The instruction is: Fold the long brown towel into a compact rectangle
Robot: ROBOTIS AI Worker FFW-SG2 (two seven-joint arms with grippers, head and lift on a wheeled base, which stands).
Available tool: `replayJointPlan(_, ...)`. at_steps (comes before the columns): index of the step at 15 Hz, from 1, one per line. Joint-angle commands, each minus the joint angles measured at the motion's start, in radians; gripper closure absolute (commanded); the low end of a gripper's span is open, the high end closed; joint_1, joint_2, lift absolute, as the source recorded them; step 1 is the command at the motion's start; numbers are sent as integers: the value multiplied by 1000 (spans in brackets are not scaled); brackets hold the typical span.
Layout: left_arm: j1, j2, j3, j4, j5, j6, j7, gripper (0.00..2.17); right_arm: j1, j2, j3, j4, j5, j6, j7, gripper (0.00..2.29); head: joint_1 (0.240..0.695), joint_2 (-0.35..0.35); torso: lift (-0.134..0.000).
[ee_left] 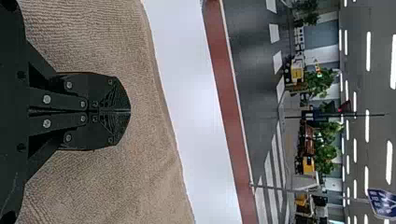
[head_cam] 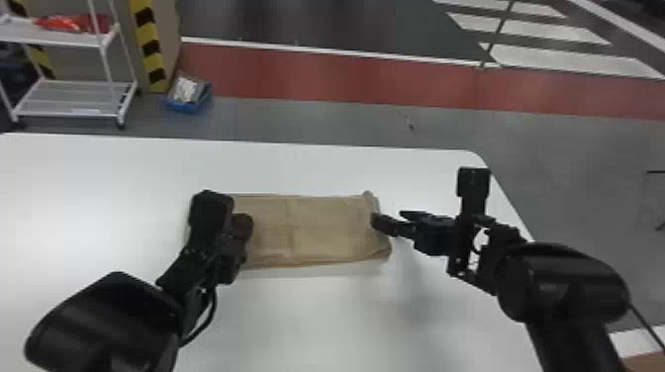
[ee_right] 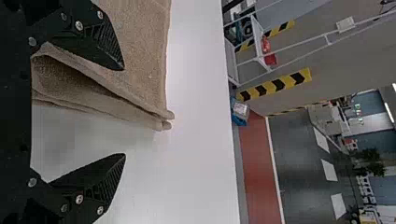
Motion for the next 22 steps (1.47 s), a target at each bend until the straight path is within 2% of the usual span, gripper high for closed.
replayJointPlan(1, 1, 3, 0, 0, 0, 7, 0, 1771, -35, 12, 40, 21, 41, 37, -5, 286, 695, -185, -124)
replayJointPlan(5, 3, 1, -1, 0, -3, 10, 0, 1771, -71, 18, 55, 32, 61, 138, -5, 407, 695, -163, -124)
replayJointPlan(9, 1, -2, -4, 0, -8, 34, -6, 1771, -82, 20, 50, 33, 56, 187, 4, 684, 695, -162, -124)
replayJointPlan(11, 1, -3, -4, 0, -9, 59, -11, 1771, -70, 20, 38, 32, 24, 187, 15, 1204, 695, -163, -124)
replayJointPlan(12, 1, -3, -4, 0, -9, 59, -12, 1771, -62, 20, 33, 22, 15, 178, 18, 1379, 695, -162, -124)
replayJointPlan(16, 1, -3, -18, 0, -9, 71, -12, 1771, -35, 20, 17, -31, -23, 165, 20, 1420, 695, -159, -124)
replayJointPlan(18, 1, -10, -23, 0, -11, 71, -12, 1774, -18, 18, 0, -83, -66, 175, 18, 1420, 695, -160, -124)
replayJointPlan(20, 0, -17, -27, 0, -14, 71, -12, 1774, 25, 21, -17, -186, -108, 169, 10, 1420, 695, -161, -124)
replayJointPlan(22, 0, -23, -44, 5, -15, 68, -12, 1771, 39, 21, -28, -243, -174, 181, 3, 1420, 695, -158, -124)
